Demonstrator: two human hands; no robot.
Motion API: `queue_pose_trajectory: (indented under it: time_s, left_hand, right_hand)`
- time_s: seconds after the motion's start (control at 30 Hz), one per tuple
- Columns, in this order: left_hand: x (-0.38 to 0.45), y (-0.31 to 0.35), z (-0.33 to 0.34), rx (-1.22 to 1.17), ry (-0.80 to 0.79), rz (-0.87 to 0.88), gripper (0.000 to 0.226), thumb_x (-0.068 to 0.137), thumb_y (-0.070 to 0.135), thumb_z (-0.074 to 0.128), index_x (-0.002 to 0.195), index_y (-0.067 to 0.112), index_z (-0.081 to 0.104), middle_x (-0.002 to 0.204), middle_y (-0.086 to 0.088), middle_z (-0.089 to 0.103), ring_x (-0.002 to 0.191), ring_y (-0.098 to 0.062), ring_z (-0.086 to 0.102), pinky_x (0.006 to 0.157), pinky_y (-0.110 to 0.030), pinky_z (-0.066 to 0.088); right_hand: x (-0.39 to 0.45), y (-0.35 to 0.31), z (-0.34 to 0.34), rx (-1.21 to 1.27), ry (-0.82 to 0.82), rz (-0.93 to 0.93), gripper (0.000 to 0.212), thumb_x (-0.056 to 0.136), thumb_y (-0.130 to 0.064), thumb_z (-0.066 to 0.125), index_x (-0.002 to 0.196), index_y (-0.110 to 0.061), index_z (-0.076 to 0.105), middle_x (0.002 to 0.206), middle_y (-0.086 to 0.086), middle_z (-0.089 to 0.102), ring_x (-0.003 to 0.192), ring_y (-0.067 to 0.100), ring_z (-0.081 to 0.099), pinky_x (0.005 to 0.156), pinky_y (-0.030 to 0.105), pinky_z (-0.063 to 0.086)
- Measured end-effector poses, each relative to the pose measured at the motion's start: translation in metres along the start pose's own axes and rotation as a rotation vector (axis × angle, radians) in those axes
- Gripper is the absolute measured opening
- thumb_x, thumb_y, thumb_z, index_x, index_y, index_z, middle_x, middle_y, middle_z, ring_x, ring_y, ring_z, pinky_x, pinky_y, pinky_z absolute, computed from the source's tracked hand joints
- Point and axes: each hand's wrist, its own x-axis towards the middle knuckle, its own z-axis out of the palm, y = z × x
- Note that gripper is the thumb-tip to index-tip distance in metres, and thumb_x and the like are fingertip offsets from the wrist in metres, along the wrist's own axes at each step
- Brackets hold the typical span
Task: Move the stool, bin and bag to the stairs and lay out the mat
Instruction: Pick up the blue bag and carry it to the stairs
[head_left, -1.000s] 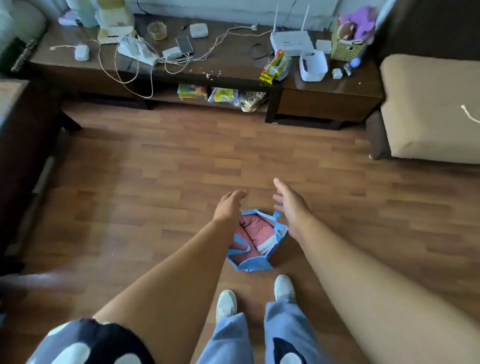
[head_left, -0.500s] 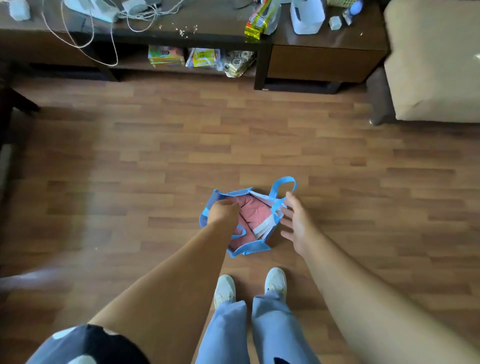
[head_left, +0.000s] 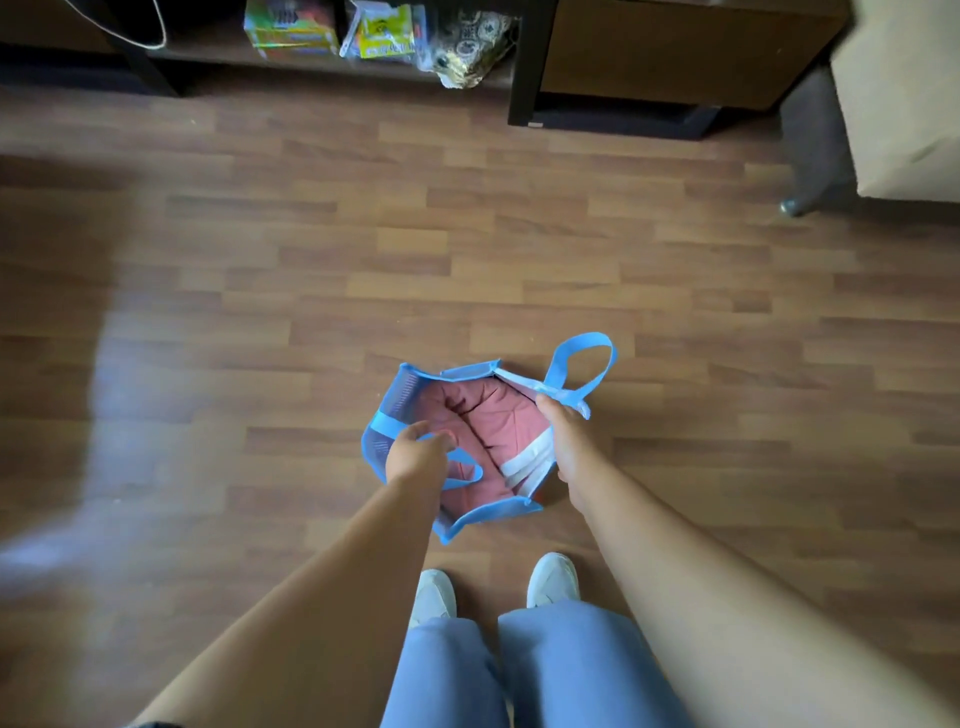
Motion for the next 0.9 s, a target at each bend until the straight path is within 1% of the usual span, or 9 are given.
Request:
queue_pose_trajectory:
  time_s: [0.1,0.17,0.27,0.37,0.43,0.53,0.63,0.73,0.9]
  left_hand:
    - [0.042,-0.017,0.004,-0.077,0.048,-0.014,0.046,0.088,0.012,0.061,0.132,0.022,0.054,0.068,0.013,0.064,0.056,-0.004,0.060,0.063,-0.025,0.041]
    - [0.069,-0.026,0.006,-0.119,0.062,-0.027,0.046,0.083,0.015,0.068,0.126,0.027,0.060,0.082,0.010,0.065,0.075,-0.010,0.056,0.073,-0.028,0.044]
    - [0.100,-0.033,0.010,-0.149,0.066,-0.008,0.037,0.080,0.016,0.069,0.111,0.036,0.064,0.084,0.009,0.062,0.070,-0.012,0.054,0.068,-0.027,0.044]
    - [0.123,-0.035,0.007,-0.239,0.063,-0.022,0.038,0.073,0.017,0.074,0.103,0.040,0.069,0.084,0.005,0.063,0.072,-0.020,0.054,0.067,-0.030,0.045]
    - [0.137,-0.035,0.003,-0.330,0.043,-0.039,0.046,0.063,0.020,0.077,0.103,0.043,0.070,0.092,-0.002,0.062,0.081,-0.023,0.054,0.070,-0.034,0.048]
    - [0.140,-0.020,-0.002,-0.415,0.003,-0.057,0.033,0.084,0.018,0.066,0.111,0.036,0.062,0.097,0.003,0.056,0.078,-0.016,0.053,0.061,-0.026,0.039]
    - [0.125,-0.010,0.009,-0.470,-0.087,-0.037,0.032,0.092,0.013,0.056,0.118,0.032,0.059,0.103,0.005,0.060,0.074,-0.013,0.062,0.063,-0.029,0.048]
    - [0.079,-0.003,0.026,-0.493,-0.198,-0.001,0.022,0.091,0.009,0.054,0.103,0.026,0.061,0.088,0.001,0.061,0.061,-0.012,0.064,0.057,-0.022,0.050]
    - [-0.013,0.013,0.047,-0.400,-0.277,0.000,0.017,0.091,0.006,0.053,0.082,0.020,0.057,0.075,0.002,0.054,0.060,-0.009,0.056,0.053,-0.022,0.036]
  right_hand:
    - [0.033,0.015,0.008,-0.084,0.020,-0.052,0.044,0.094,-0.051,0.047,0.131,-0.029,0.055,0.140,0.004,0.051,0.123,0.022,0.049,0.103,0.034,0.035]
    - [0.054,0.025,0.009,-0.149,0.036,-0.052,0.046,0.085,-0.060,0.046,0.122,-0.036,0.058,0.137,0.004,0.053,0.123,0.022,0.050,0.107,0.038,0.036]
    - [0.083,0.037,0.007,-0.190,0.077,-0.067,0.041,0.093,-0.053,0.048,0.120,-0.026,0.063,0.127,0.004,0.059,0.120,0.025,0.054,0.106,0.039,0.040]
    - [0.095,0.046,0.007,-0.218,0.079,-0.008,0.043,0.092,-0.058,0.043,0.119,-0.030,0.063,0.108,-0.003,0.054,0.114,0.025,0.052,0.107,0.042,0.038]
    - [0.095,0.049,0.007,-0.213,0.075,-0.014,0.041,0.083,-0.065,0.043,0.095,-0.033,0.066,0.101,0.001,0.059,0.107,0.026,0.056,0.105,0.046,0.040]
    - [0.094,0.055,-0.002,-0.126,0.104,-0.070,0.043,0.064,-0.067,0.044,0.071,-0.028,0.062,0.084,0.002,0.066,0.090,0.024,0.063,0.096,0.049,0.046]
    - [0.076,0.047,-0.018,-0.065,0.151,-0.114,0.034,0.081,-0.046,0.058,0.082,-0.013,0.066,0.076,-0.003,0.067,0.069,0.011,0.058,0.074,0.027,0.047]
    - [0.048,0.033,-0.034,0.030,0.184,-0.177,0.018,0.087,-0.017,0.065,0.081,0.000,0.062,0.076,0.009,0.063,0.063,0.010,0.051,0.057,0.012,0.038]
    - [-0.014,-0.004,-0.050,0.083,0.135,-0.207,0.012,0.069,-0.020,0.063,0.075,-0.010,0.060,0.063,0.005,0.060,0.060,0.018,0.055,0.066,0.031,0.044]
